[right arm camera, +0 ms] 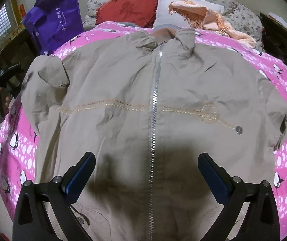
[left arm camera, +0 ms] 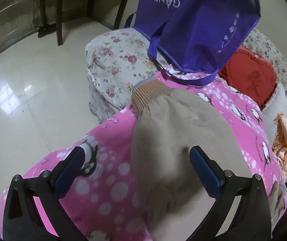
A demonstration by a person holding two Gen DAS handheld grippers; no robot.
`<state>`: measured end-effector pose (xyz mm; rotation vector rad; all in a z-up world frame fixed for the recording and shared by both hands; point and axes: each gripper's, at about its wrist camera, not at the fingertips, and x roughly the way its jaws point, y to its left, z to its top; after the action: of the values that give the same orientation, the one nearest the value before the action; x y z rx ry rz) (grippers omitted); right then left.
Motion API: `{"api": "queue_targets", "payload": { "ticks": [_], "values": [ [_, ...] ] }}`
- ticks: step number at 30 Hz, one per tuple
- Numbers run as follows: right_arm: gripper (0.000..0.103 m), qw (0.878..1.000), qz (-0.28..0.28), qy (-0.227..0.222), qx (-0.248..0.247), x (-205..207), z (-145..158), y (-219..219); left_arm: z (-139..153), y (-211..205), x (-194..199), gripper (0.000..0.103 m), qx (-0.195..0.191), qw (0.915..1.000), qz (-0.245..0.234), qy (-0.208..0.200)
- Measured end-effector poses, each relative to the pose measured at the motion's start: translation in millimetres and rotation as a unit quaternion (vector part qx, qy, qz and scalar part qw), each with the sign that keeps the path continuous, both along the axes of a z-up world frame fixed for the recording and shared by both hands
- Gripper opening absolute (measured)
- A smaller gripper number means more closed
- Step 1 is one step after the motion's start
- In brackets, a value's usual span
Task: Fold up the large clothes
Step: 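Grasp the ribbed cuff of the jacket sleeve with the left gripper, then carry the sleeve across the jacket body with the left gripper and release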
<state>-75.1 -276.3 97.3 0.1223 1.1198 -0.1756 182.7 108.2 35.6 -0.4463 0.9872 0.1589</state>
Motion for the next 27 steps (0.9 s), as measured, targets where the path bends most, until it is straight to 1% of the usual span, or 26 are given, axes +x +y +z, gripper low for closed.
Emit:
{"api": "queue_targets", "payload": {
  "ticks": [2,3,4,5,6,7,9,10,12,14,16,19,22,23,24,25,27],
  "values": [
    [0.102,1.000,-0.001,0.000,0.007,1,-2,-2,-5,0,8,0.101,-0.008,1.0000,-0.002,-0.001],
    [0.102,1.000,-0.003,-0.002,0.008,1,-2,-3,-9,-1,12,0.091,-0.012,0.9999,-0.005,0.004],
    [0.102,1.000,-0.007,-0.003,0.006,1,-2,-4,-13,-2,15,0.069,-0.016,0.9998,-0.007,0.013],
    [0.102,1.000,-0.009,-0.002,0.004,1,-3,-5,-19,-2,18,0.055,-0.029,0.9992,-0.013,0.023],
    [0.102,1.000,-0.012,-0.002,0.001,1,-3,-8,-21,-3,19,0.036,-0.042,0.9988,-0.016,0.023],
    [0.102,1.000,-0.015,-0.001,-0.001,1,-3,-10,-21,-4,19,0.026,-0.042,0.9988,-0.015,0.018],
    [0.102,1.000,-0.021,0.005,-0.009,2,-4,-15,-12,-12,16,0.008,-0.018,0.9995,-0.024,0.007],
    [0.102,1.000,-0.026,0.007,-0.012,1,-4,-19,-4,-17,13,0.003,0.002,0.9995,-0.031,0.001],
    [0.102,0.999,-0.036,0.008,-0.012,0,-3,-26,12,-23,5,0.002,0.012,0.9986,-0.047,-0.019],
    [0.102,0.999,-0.048,0.005,-0.006,-4,-2,-34,32,-26,-6,0.001,0.006,0.9972,-0.062,-0.042],
    [0.102,0.998,-0.057,0.001,-0.003,-8,1,-40,61,-33,-26,0.001,-0.005,0.9936,-0.084,-0.075],
    [0.102,0.998,-0.067,-0.005,-0.001,-15,5,-47,94,-44,-50,0.001,-0.013,0.9871,-0.120,-0.106],
    [0.102,0.997,-0.076,-0.012,0.004,-23,9,-54,126,-69,-79,0.001,-0.017,0.9750,-0.174,-0.138],
    [0.102,0.997,-0.078,-0.014,0.006,-25,11,-56,132,-76,-84,0.001,-0.019,0.9723,-0.184,-0.142],
    [0.102,0.997,-0.081,-0.015,0.008,-27,12,-57,141,-90,-95,0.001,-0.021,0.9667,-0.207,-0.150],
    [0.102,0.996,-0.083,-0.017,0.009,-29,13,-59,145,-99,-100,0.001,-0.021,0.9636,-0.218,-0.153],
    [0.102,0.996,-0.086,-0.019,0.009,-33,16,-63,155,-127,-115,0.001,-0.025,0.9547,-0.251,-0.159]
  ]
}}
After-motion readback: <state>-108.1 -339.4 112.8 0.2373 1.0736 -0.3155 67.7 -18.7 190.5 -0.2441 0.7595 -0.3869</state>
